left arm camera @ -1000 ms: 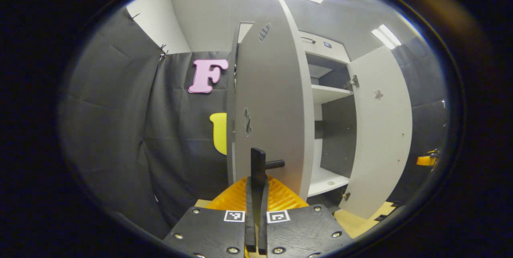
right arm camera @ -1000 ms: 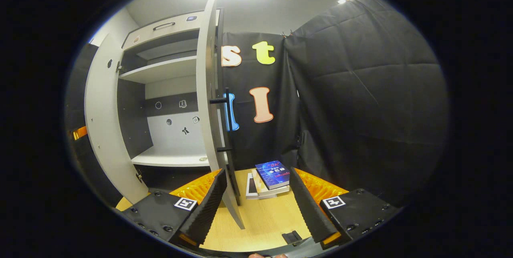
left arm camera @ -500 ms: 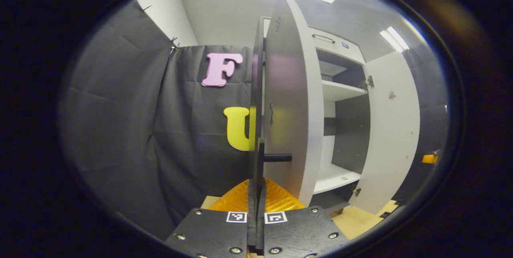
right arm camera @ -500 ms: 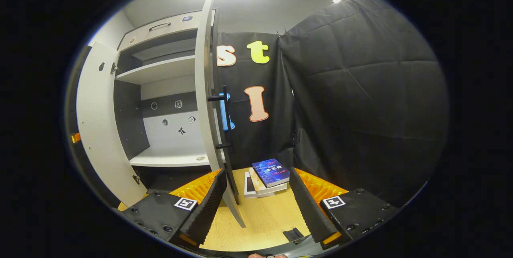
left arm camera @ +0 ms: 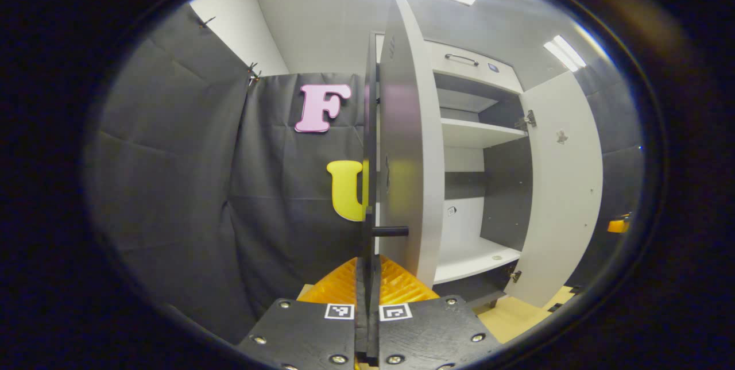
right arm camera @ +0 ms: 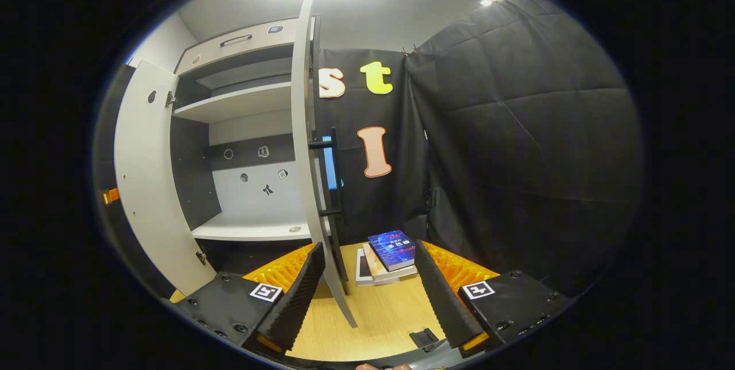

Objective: Open the right door of the double-door shoe cabinet with the right hand, and open the left door with the left hand.

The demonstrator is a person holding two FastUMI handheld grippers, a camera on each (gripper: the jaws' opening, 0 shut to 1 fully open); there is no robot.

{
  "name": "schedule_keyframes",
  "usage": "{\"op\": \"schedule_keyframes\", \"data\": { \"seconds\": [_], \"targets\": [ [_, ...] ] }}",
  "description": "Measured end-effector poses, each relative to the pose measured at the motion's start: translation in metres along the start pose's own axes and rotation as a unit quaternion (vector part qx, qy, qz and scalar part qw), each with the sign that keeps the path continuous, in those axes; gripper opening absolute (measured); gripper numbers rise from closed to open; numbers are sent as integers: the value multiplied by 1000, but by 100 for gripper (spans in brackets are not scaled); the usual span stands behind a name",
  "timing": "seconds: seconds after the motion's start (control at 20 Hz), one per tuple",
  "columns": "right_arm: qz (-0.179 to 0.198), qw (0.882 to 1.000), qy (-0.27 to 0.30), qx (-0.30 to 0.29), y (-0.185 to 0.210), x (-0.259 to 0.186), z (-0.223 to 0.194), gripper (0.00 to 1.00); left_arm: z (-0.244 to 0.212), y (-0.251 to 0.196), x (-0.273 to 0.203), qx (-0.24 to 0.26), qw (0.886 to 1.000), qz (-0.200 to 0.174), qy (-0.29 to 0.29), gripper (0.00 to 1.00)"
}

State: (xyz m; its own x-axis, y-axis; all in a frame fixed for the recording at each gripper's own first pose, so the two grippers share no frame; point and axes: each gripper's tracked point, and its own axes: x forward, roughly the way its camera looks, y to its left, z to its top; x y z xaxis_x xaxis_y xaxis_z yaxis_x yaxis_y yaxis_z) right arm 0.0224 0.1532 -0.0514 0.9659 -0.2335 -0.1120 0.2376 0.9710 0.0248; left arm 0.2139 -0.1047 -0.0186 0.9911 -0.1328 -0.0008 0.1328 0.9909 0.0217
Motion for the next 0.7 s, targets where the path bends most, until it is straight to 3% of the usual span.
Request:
{"op": "schedule_keyframes", "data": {
  "seconds": [0.05,0.25,0.45,0.6,0.7],
  "targets": [
    [3,1000,-2,1,2,2,1,92,8,0,-5,-1,1000,3,-8,1],
    [27,999,-15,9,22,4,14,92,39,4,-29,18,999,15,-32,0],
    [52,998,-33,11,46,-3,26,92,57,-10,-51,55,995,55,-56,0],
    [73,996,-47,11,65,-13,36,98,40,-43,-62,43,997,36,-53,1],
    [83,995,-51,-1,71,-17,39,98,25,-61,-72,37,997,34,-51,9]
  ]
}}
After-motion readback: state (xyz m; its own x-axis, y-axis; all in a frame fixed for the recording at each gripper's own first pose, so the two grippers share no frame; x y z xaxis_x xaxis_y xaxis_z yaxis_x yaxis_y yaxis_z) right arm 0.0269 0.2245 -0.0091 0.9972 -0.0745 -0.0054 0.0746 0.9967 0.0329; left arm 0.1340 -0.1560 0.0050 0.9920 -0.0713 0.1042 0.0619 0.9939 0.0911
